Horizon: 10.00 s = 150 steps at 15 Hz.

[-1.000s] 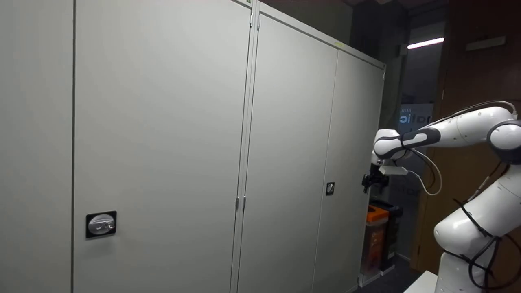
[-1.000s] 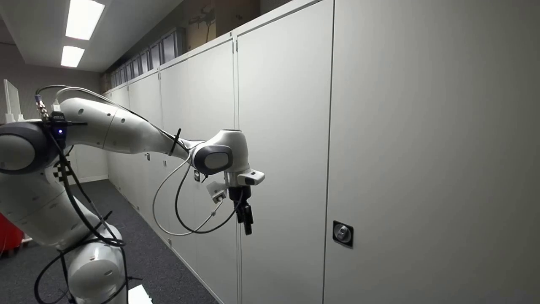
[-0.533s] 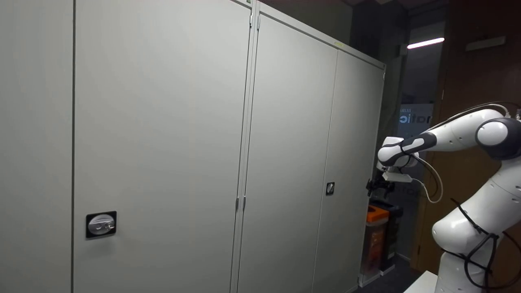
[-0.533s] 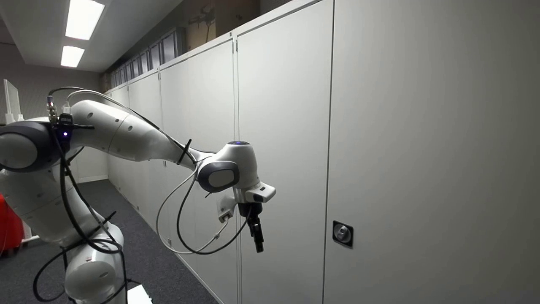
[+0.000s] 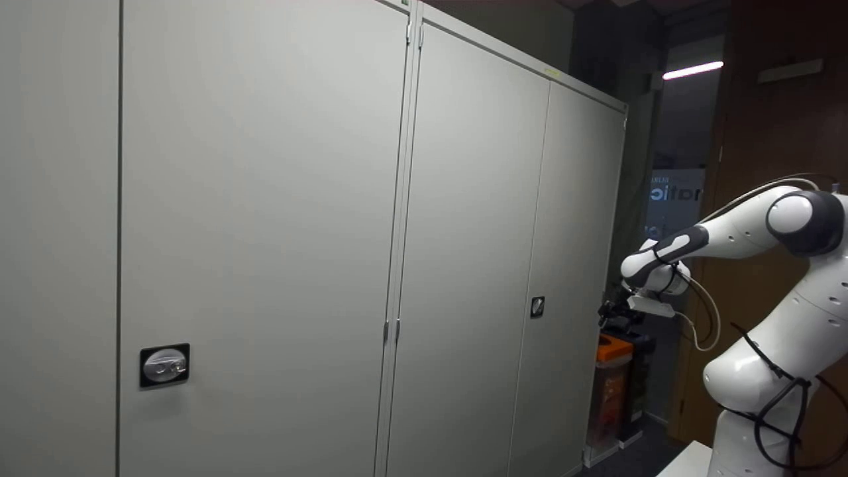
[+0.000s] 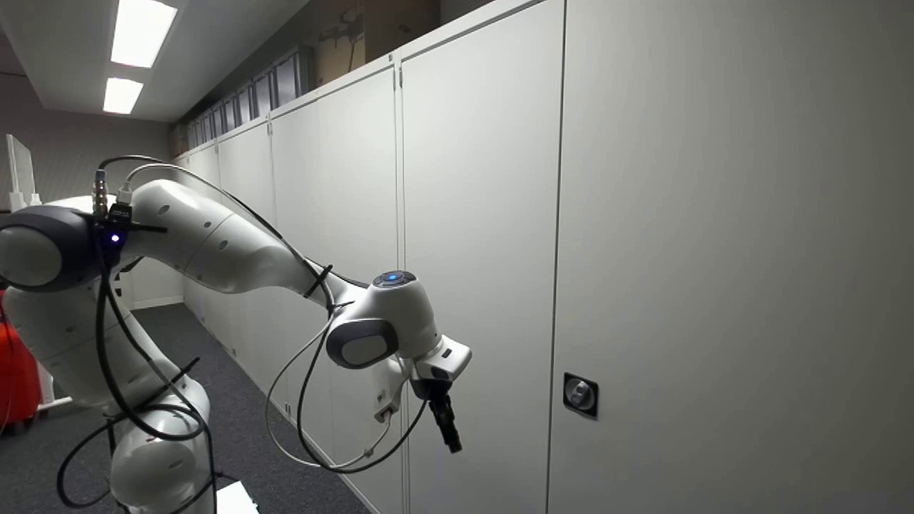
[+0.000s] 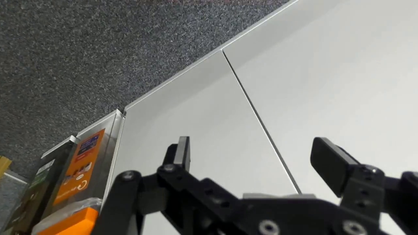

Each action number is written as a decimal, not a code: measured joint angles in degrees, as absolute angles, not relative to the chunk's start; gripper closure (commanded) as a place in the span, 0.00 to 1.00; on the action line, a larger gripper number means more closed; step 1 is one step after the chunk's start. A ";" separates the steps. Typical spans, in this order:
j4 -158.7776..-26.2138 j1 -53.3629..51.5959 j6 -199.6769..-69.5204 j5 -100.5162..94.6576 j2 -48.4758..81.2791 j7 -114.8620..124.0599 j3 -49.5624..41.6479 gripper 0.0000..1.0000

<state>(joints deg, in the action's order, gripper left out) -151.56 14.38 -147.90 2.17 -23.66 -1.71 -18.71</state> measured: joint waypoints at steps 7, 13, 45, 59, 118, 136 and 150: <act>-155.13 4.25 -160.40 19.82 -22.64 -20.46 -29.64 0.00; -153.81 -10.80 -163.62 34.70 -22.79 -37.66 -44.37 0.00; -145.52 -48.15 -179.76 11.51 -49.99 -57.53 -89.80 0.00; -145.79 -50.68 -184.44 -4.04 -55.34 -49.74 -94.18 0.00; -126.87 -73.80 -198.34 -22.66 -82.90 -30.42 -102.58 0.00; -117.86 -81.89 -198.34 -24.59 -84.04 -30.51 -103.99 0.00; -114.77 -86.57 -198.34 -24.60 -84.04 -30.53 -105.59 0.00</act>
